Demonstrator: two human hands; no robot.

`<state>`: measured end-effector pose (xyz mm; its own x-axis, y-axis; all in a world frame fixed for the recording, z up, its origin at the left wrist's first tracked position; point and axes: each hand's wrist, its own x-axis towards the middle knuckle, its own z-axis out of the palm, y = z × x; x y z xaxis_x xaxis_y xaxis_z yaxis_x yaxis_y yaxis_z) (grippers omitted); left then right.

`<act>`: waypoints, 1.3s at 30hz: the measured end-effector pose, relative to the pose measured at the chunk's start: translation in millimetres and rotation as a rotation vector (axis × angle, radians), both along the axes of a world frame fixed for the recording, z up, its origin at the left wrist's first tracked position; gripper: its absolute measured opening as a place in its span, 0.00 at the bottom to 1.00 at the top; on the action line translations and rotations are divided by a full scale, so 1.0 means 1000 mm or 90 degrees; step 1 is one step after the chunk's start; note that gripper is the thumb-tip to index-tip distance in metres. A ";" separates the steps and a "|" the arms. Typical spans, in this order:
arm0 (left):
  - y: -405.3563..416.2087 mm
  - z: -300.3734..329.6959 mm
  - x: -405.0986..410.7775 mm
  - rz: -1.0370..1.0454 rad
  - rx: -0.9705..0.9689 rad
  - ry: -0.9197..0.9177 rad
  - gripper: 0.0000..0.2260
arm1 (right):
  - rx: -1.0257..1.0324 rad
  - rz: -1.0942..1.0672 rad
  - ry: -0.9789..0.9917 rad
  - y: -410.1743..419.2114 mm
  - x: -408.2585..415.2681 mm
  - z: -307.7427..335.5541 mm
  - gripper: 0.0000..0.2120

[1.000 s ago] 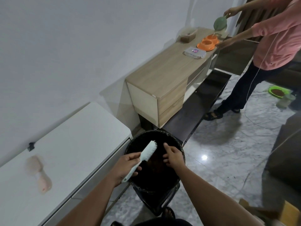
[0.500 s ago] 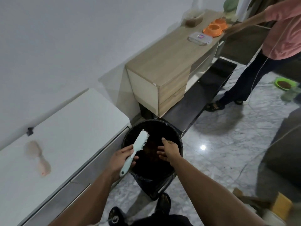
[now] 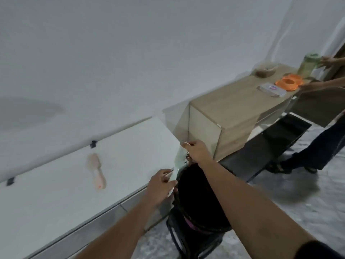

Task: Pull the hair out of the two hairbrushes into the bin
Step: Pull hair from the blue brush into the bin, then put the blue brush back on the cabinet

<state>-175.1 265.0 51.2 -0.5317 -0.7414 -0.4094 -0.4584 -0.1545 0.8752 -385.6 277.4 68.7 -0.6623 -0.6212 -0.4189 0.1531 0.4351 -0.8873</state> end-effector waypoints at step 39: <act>-0.249 -0.079 0.260 0.191 -0.144 -0.432 0.26 | 0.200 0.510 0.101 -0.359 0.348 -0.068 0.33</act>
